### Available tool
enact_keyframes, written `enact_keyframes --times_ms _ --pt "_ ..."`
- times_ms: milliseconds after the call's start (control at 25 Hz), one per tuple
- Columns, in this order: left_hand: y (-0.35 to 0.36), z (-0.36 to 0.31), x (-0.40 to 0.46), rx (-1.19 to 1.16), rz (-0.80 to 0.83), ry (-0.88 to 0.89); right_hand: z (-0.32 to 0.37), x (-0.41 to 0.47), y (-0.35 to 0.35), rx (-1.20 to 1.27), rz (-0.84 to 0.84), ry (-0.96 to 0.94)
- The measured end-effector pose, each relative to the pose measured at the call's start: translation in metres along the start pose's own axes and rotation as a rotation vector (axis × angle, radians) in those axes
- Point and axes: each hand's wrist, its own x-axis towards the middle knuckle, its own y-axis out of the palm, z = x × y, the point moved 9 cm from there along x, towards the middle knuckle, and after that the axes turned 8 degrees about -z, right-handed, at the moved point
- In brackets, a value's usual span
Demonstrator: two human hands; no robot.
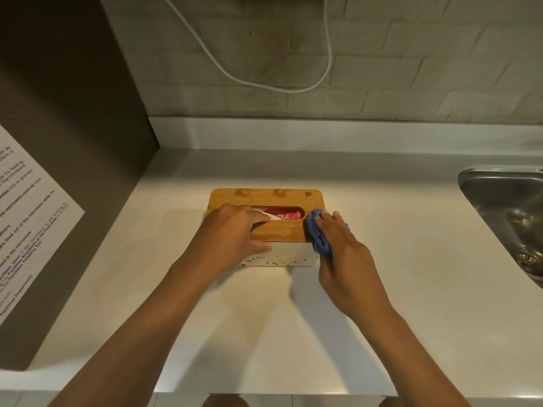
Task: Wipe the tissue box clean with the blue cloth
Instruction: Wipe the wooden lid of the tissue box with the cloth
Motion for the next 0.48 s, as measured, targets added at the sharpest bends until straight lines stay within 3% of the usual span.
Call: enact_keyframes --times_ms 200,480 --pt "0.003 0.009 -0.001 -0.122 0.023 -0.099 0.018 -0.011 0.003 -0.181 -0.054 -0.045" --pt "0.003 0.007 0.001 -0.115 0.045 -0.115 0.036 0.018 0.004 -0.172 -0.099 0.014"
